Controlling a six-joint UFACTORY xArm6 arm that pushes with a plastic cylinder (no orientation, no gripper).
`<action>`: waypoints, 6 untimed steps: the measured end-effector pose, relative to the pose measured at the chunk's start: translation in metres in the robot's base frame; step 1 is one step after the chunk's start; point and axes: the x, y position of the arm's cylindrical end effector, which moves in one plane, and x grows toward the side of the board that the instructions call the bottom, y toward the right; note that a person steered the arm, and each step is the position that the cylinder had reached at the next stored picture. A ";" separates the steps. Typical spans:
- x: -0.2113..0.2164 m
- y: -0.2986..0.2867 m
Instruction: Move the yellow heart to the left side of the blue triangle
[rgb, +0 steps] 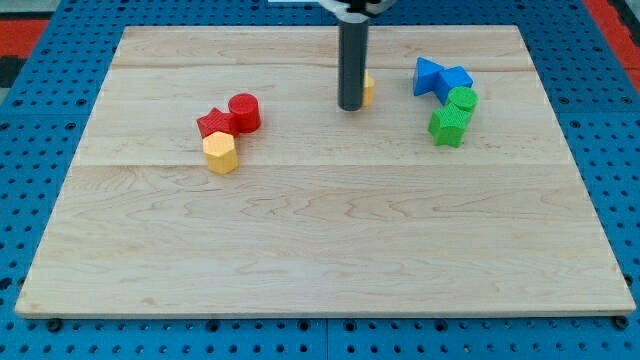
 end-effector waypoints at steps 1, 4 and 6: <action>0.000 -0.001; -0.016 -0.016; -0.017 0.018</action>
